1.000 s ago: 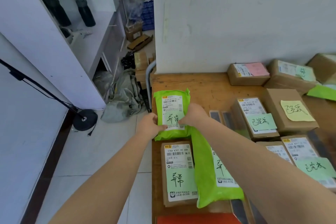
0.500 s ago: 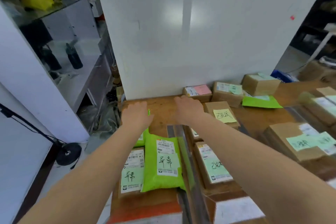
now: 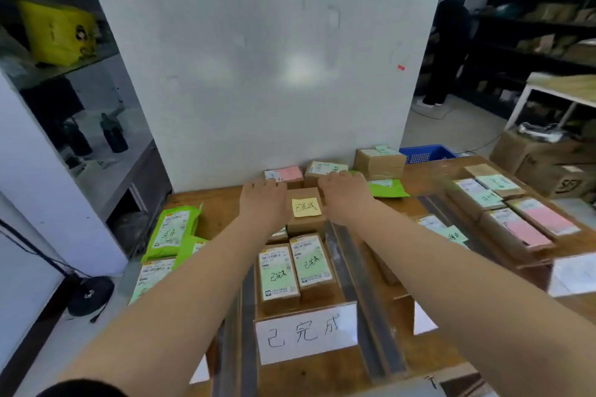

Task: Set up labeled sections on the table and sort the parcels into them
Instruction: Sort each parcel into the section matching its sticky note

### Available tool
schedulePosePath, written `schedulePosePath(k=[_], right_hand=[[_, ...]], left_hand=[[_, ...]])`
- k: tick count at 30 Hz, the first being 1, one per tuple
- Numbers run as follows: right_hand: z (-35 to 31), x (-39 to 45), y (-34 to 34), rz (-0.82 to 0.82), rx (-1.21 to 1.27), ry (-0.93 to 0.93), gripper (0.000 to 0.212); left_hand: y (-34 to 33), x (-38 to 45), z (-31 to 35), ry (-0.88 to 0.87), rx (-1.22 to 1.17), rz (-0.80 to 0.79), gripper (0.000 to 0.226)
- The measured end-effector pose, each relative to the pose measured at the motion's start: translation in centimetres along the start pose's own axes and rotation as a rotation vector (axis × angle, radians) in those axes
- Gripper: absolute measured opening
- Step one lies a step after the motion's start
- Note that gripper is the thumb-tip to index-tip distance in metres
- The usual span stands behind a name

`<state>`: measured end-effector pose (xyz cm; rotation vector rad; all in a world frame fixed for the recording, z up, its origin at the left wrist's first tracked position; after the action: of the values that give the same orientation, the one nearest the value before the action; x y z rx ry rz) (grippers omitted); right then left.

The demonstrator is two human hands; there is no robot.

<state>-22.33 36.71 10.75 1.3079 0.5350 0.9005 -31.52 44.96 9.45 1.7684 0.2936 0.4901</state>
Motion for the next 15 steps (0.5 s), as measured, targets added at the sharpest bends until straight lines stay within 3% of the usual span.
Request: schedulePosePath(k=[8,15], right_hand=[[5.3,3.1,-3.1,-0.019,-0.004,-0.002,0.046],[8.7,9.8,-8.6,-0.121,0.06,0.007,0.048]], left_hand=[[-1.9,6.2,3.8,-0.044,0.019,-0.031,0.051],[-7.2,13.9,4.5,-0.026,-0.088,-0.1,0.042]])
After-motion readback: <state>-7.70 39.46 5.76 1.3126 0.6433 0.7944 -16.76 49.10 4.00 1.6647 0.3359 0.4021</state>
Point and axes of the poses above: each hand's wrist, its own x-axis towards the middle knuckle, its own y-axis out of the back of the hand, z = x × y, the point moved 7 cm from there along x, towards the middle knuckle, and after that the axes turned 9 degrees about -y, right-handed, at the moved point
